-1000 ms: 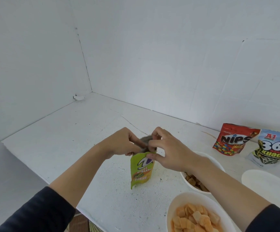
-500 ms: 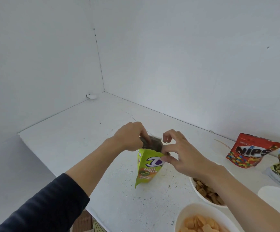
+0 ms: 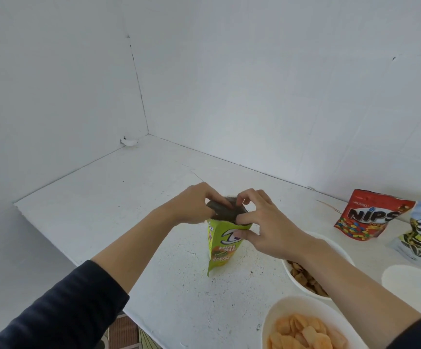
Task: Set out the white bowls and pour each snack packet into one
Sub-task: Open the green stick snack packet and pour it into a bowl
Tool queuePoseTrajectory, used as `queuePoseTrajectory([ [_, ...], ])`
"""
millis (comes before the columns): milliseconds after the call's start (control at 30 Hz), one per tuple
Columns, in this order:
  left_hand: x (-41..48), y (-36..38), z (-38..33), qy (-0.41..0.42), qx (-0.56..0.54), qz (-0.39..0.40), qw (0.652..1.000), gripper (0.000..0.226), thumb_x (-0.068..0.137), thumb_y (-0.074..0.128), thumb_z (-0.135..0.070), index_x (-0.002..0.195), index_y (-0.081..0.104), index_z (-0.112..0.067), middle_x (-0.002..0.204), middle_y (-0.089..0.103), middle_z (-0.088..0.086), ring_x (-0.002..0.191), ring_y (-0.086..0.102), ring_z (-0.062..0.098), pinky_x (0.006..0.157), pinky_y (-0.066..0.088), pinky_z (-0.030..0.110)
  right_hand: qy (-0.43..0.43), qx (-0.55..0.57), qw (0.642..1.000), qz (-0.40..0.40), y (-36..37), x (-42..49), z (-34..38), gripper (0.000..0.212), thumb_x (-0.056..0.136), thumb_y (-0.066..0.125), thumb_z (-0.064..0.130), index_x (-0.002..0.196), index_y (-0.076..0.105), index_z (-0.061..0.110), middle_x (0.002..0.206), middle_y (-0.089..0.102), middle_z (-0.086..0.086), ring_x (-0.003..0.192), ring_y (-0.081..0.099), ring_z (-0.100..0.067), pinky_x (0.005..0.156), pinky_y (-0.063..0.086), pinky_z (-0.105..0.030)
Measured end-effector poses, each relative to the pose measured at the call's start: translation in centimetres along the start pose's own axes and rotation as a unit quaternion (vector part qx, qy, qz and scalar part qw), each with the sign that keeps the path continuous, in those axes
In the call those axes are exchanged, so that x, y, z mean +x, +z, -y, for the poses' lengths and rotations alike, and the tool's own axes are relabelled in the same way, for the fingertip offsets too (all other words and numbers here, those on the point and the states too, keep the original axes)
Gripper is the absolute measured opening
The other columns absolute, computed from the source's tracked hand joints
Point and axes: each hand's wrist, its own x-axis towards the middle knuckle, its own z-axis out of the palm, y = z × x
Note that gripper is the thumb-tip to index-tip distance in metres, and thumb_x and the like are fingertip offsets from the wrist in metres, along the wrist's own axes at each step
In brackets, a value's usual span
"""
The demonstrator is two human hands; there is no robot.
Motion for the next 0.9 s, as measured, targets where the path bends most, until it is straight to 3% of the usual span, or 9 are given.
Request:
queuePoseTrajectory([
  [133, -0.1, -0.2, 0.7, 0.009, -0.019, -0.07, 0.997, 0.026, 0.086, 0.072, -0.004, 0.098, 0.084, -0.024, 0.073, 0.065, -0.022, 0.055, 0.055, -0.013, 0.046, 0.035, 0.004, -0.003, -0.007, 1.0, 0.026, -0.6, 0.6, 0.5, 0.012, 0.089, 0.074, 0.032, 0.08, 0.07, 0.025, 0.122, 0.037, 0.015, 0.12, 0.029, -0.008, 0.101, 0.04, -0.048],
  [267, -0.1, -0.1, 1.0, 0.013, 0.002, -0.065, 0.998, 0.035, 0.086, 0.065, -0.003, 0.103, 0.082, -0.028, 0.09, 0.07, -0.018, 0.074, 0.061, 0.001, 0.057, 0.041, 0.006, -0.002, -0.064, 0.998, 0.018, -0.6, 1.3, 0.9, 0.017, 0.084, 0.076, 0.038, 0.075, 0.069, 0.026, 0.119, 0.042, 0.012, 0.121, 0.03, -0.011, 0.102, 0.033, -0.046],
  [433, -0.2, -0.4, 0.4, 0.019, -0.04, -0.011, 0.999, 0.035, 0.084, 0.06, 0.006, 0.101, 0.068, -0.024, 0.099, 0.072, -0.001, 0.045, 0.058, 0.01, 0.046, 0.048, 0.019, -0.018, -0.073, 0.997, -0.011, -0.1, 1.8, 1.7, 0.02, 0.082, 0.072, 0.049, 0.077, 0.068, 0.03, 0.109, 0.044, 0.011, 0.12, 0.031, -0.015, 0.101, 0.028, -0.045],
  [667, 0.0, -0.1, 1.1, -0.013, -0.071, -0.088, 0.994, 0.027, 0.082, 0.059, 0.004, 0.086, 0.072, -0.02, 0.083, 0.075, 0.002, 0.04, 0.047, 0.003, 0.044, 0.041, 0.021, -0.039, -0.05, 0.998, -0.007, -0.1, 1.5, 1.5, 0.02, 0.083, 0.076, 0.036, 0.072, 0.066, 0.022, 0.103, 0.044, 0.011, 0.113, 0.035, -0.012, 0.099, 0.031, -0.045],
  [800, -0.5, 0.4, 1.7, -0.039, -0.211, -0.118, 0.97, 0.003, 0.097, 0.066, -0.014, 0.094, 0.066, -0.016, 0.081, 0.075, 0.009, 0.054, 0.06, 0.014, 0.057, 0.052, 0.029, -0.04, -0.051, 0.994, -0.09, 0.2, 1.1, 0.6, 0.021, 0.085, 0.074, 0.04, 0.077, 0.065, 0.023, 0.101, 0.046, 0.013, 0.107, 0.041, -0.011, 0.095, 0.034, -0.039],
  [900, -2.2, 1.3, 1.7, -0.029, -0.327, -0.12, 0.937, 0.023, 0.1, 0.06, -0.04, 0.114, 0.059, -0.023, 0.099, 0.078, 0.003, 0.082, 0.072, 0.02, 0.08, 0.056, 0.037, -0.026, 0.0, 0.985, -0.172, 0.2, 1.1, 0.5, 0.022, 0.09, 0.067, 0.038, 0.078, 0.063, 0.02, 0.104, 0.046, 0.013, 0.107, 0.042, -0.008, 0.096, 0.033, -0.033],
])
